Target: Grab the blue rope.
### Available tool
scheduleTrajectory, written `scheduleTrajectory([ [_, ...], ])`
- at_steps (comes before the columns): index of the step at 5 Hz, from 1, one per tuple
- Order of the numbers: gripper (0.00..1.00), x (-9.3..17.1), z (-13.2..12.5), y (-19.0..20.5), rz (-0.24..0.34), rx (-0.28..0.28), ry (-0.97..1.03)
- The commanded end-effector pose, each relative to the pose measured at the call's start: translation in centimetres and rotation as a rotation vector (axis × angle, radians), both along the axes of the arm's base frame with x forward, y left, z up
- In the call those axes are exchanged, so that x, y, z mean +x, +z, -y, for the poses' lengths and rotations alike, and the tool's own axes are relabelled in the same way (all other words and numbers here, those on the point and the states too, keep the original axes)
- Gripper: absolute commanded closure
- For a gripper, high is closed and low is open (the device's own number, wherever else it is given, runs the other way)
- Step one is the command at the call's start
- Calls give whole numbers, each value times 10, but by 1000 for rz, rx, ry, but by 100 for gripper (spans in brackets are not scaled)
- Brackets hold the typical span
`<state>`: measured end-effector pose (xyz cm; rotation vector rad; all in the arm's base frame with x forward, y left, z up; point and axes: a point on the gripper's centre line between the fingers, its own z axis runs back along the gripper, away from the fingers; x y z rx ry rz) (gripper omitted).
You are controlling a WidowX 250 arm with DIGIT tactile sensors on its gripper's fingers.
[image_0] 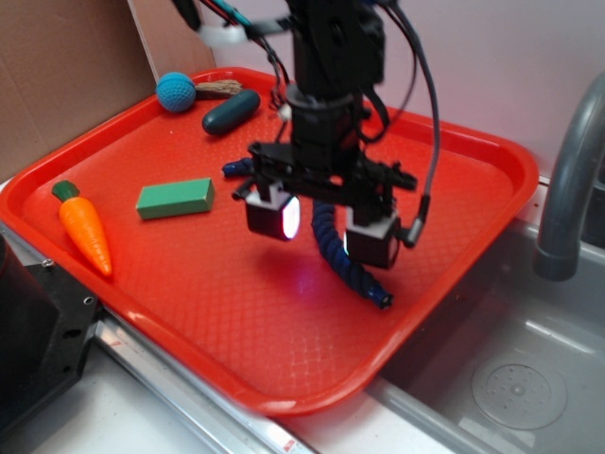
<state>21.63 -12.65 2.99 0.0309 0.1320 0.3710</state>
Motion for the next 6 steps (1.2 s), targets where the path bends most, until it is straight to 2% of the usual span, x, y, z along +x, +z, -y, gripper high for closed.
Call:
scheduleTrajectory([
  [1, 6, -6, -24, -23, -42, -54, 90],
  [2, 100, -7, -37, -35, -65, -63, 122],
  [3, 100, -6, -39, -34, -56, -47, 125],
  [4, 100, -5, -43, -47, -76, -33, 102],
  [5, 100, -7, -50, -22, -31, -57, 20],
  [6, 100, -15, -74, 28, 145, -45, -85],
])
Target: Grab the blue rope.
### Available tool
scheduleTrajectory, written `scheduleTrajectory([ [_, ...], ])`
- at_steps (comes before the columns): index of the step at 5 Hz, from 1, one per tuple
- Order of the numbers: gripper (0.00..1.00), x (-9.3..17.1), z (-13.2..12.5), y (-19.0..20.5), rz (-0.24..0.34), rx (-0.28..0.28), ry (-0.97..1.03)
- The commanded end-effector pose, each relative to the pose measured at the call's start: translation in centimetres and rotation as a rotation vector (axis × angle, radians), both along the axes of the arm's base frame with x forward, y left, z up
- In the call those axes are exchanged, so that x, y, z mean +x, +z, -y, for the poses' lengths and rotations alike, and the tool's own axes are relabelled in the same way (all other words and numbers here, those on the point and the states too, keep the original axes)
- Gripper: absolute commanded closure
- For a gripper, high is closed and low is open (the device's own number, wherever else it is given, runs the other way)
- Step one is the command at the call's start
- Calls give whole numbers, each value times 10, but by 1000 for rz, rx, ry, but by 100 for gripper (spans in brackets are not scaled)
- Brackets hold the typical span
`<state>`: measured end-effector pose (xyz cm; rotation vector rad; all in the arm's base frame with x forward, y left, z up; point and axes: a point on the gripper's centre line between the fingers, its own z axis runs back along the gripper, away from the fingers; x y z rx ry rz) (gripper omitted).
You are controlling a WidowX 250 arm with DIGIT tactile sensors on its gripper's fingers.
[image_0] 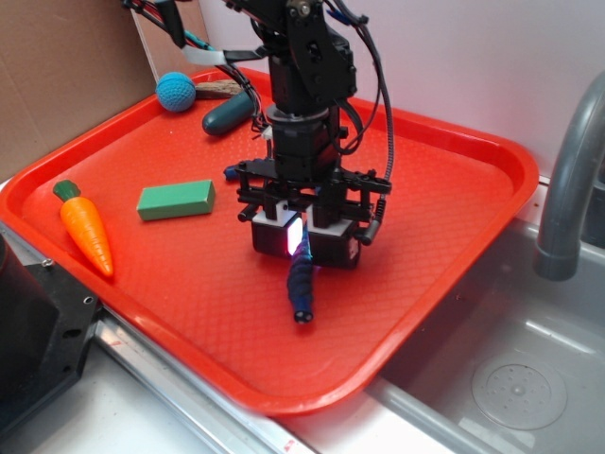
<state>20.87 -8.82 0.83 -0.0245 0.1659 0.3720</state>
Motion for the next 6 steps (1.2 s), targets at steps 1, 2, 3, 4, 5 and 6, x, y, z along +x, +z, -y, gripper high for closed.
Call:
scheduleTrajectory([
  [1, 100, -23, -60, 99, 274, 44, -94],
  [2, 100, -35, -72, 149, 289, 63, -78],
  [3, 100, -43, -85, 196, 272, 78, -40],
  [4, 100, -40, -88, 223, 217, 81, -16],
  [5, 100, -36, -81, 240, 205, 126, -19],
  [6, 100, -35, -78, 245, 218, 158, -25],
])
